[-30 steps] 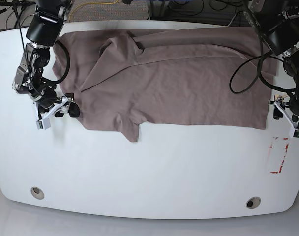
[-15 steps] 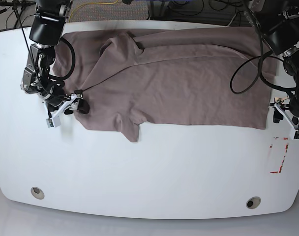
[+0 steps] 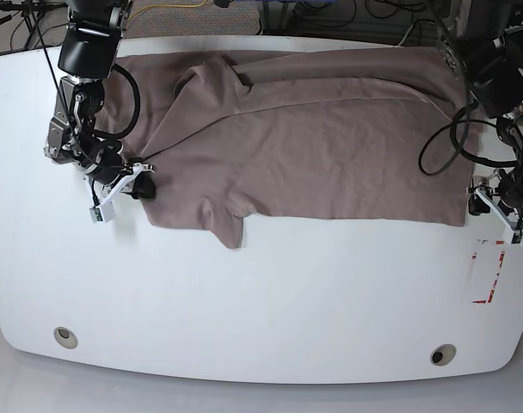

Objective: Fold the T-shirt properly
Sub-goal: 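Lower both grippers and grasp the shirt hem edge, then fold the hem up over the shirt toward the shoulders with both grippers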

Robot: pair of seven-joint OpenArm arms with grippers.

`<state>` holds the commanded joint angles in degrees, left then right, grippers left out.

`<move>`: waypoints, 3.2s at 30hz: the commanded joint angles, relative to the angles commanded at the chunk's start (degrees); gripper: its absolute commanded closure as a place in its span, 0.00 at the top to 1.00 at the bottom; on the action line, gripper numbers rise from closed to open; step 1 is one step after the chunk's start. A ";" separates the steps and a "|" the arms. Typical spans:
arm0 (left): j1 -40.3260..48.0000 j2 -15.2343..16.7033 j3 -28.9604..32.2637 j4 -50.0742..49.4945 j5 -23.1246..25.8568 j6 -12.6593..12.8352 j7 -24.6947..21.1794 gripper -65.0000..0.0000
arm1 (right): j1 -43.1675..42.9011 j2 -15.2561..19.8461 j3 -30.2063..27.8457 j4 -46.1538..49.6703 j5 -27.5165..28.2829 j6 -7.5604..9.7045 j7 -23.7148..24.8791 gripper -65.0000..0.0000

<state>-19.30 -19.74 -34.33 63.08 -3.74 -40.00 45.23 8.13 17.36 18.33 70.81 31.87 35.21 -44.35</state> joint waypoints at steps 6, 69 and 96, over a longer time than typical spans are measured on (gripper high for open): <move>-2.29 -1.05 3.34 -7.03 0.00 0.00 -2.29 0.61 | 0.00 0.09 0.00 0.00 0.00 0.09 0.00 0.05; -1.14 2.99 5.71 14.95 -0.53 0.00 12.92 0.00 | -3.16 0.97 0.44 21.71 0.18 -0.26 -6.77 0.00; 22.15 2.99 5.71 44.66 -0.44 0.00 23.03 0.00 | -17.23 0.88 8.70 36.04 0.62 0.18 -11.08 0.00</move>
<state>2.86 -16.75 -28.62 107.74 -4.18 -40.00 68.26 -9.10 18.24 27.03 106.86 32.48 35.38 -55.43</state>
